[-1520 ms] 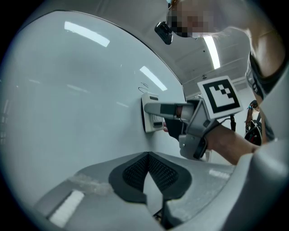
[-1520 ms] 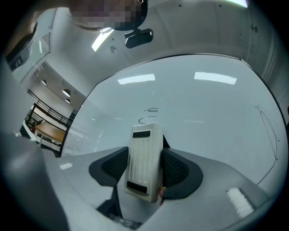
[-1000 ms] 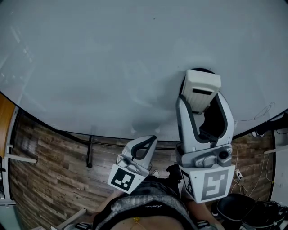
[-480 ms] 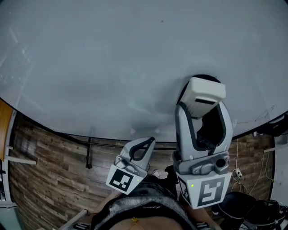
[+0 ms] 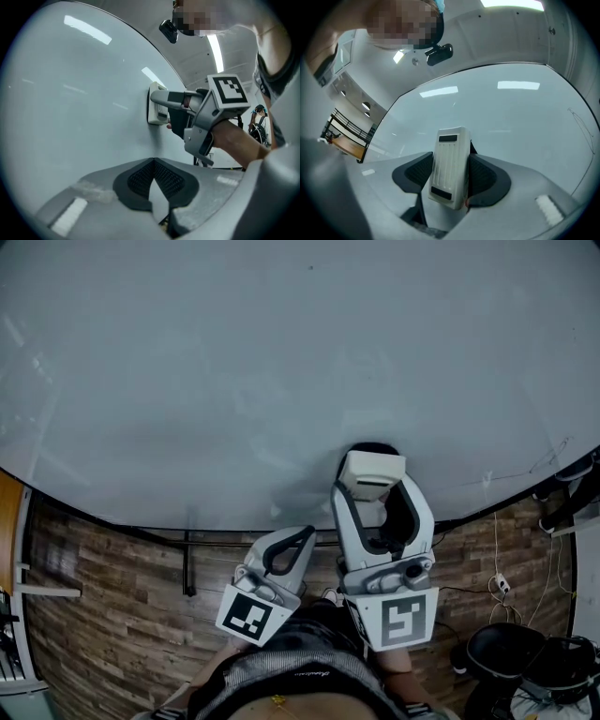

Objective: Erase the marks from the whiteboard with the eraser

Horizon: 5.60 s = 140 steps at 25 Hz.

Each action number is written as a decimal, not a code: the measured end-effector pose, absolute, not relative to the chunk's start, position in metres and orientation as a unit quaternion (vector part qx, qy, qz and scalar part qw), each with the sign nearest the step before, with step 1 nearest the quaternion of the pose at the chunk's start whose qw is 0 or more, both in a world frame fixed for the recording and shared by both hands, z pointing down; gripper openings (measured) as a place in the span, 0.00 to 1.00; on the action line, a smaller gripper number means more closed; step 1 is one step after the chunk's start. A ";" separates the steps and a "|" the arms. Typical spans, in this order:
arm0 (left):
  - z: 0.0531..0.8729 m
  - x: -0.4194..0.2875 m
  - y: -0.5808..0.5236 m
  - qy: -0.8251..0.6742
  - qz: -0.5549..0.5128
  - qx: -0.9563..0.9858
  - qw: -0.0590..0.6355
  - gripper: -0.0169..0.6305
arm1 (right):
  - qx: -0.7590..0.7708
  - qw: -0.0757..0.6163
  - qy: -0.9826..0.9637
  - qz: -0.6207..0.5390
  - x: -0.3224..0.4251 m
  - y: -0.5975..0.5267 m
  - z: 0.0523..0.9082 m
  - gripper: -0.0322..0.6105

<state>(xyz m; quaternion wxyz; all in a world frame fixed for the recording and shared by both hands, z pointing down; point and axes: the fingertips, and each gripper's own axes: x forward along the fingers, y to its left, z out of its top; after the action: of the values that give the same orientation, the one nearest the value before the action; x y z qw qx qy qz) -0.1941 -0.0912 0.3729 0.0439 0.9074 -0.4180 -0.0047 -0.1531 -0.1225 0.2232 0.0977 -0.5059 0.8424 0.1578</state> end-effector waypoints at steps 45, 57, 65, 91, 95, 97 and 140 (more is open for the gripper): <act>0.383 -0.156 -0.105 -0.476 0.028 0.879 0.007 0.02 | -0.503 0.013 0.839 0.209 -0.073 -0.128 0.325 0.44; 0.383 -0.088 -0.119 -0.549 0.030 0.835 0.012 0.02 | -0.420 -0.044 0.867 0.264 -0.026 -0.136 0.338 0.44; 0.382 -0.047 -0.127 -0.559 0.031 0.828 0.018 0.02 | -0.414 -0.063 0.861 0.288 0.026 -0.141 0.323 0.44; 0.384 0.065 -0.119 -0.537 0.026 0.843 0.021 0.02 | -0.526 0.023 0.825 0.206 0.226 -0.157 0.260 0.44; 0.388 0.075 -0.116 -0.527 0.024 0.849 0.031 0.02 | -0.521 0.037 0.828 0.204 0.221 -0.156 0.244 0.43; 0.388 0.078 -0.118 -0.518 0.024 0.854 0.032 0.02 | -0.518 0.047 0.829 0.205 0.217 -0.156 0.226 0.43; 0.392 0.146 -0.117 -0.366 0.040 0.928 0.060 0.02 | -0.562 0.056 0.807 0.170 0.230 -0.156 0.202 0.43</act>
<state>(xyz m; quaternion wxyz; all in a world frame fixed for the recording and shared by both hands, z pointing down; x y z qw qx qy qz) 0.1465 -0.1169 0.3920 0.0602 0.9276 -0.3664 0.0405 0.2304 -0.1563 0.2024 0.0556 -0.5624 0.8073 0.1699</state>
